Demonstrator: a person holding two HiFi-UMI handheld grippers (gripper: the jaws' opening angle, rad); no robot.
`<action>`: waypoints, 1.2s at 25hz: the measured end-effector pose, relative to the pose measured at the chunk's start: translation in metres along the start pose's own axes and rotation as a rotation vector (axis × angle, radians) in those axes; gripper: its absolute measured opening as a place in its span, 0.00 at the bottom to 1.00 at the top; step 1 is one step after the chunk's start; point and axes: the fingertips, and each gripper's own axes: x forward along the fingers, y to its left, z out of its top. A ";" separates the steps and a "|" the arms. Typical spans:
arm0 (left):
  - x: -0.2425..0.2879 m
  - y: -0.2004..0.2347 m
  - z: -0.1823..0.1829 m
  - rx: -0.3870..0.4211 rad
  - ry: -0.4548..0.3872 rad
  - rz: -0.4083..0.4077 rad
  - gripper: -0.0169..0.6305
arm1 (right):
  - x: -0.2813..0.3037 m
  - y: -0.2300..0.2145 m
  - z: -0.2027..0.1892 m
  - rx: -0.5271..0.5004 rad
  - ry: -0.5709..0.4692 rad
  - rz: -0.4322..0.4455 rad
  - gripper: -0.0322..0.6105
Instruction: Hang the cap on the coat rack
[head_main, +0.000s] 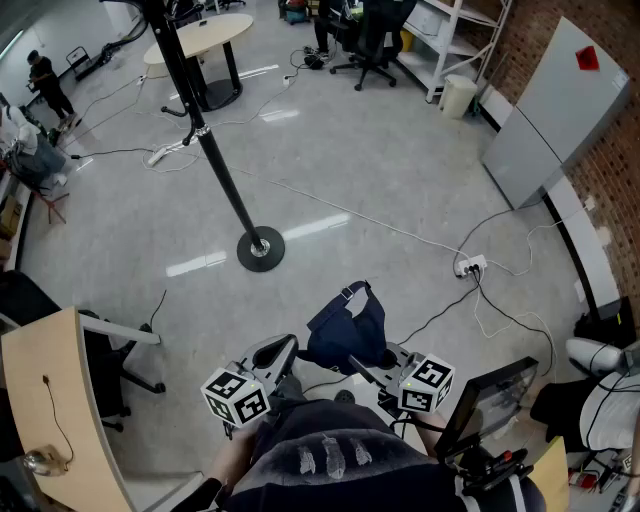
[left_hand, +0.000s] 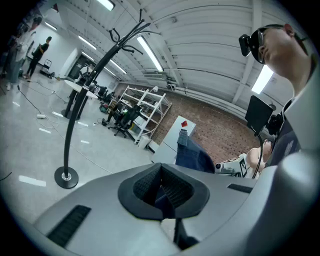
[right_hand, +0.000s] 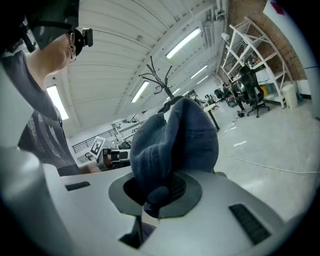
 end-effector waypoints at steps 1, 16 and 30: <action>-0.010 -0.003 0.000 0.017 -0.017 0.018 0.04 | -0.006 0.009 -0.003 -0.004 -0.003 0.010 0.07; -0.141 0.032 0.025 0.073 -0.162 0.064 0.04 | 0.045 0.103 -0.019 -0.012 -0.032 0.031 0.07; -0.208 0.107 0.037 0.030 -0.199 0.060 0.04 | 0.139 0.136 -0.031 -0.028 0.009 0.000 0.07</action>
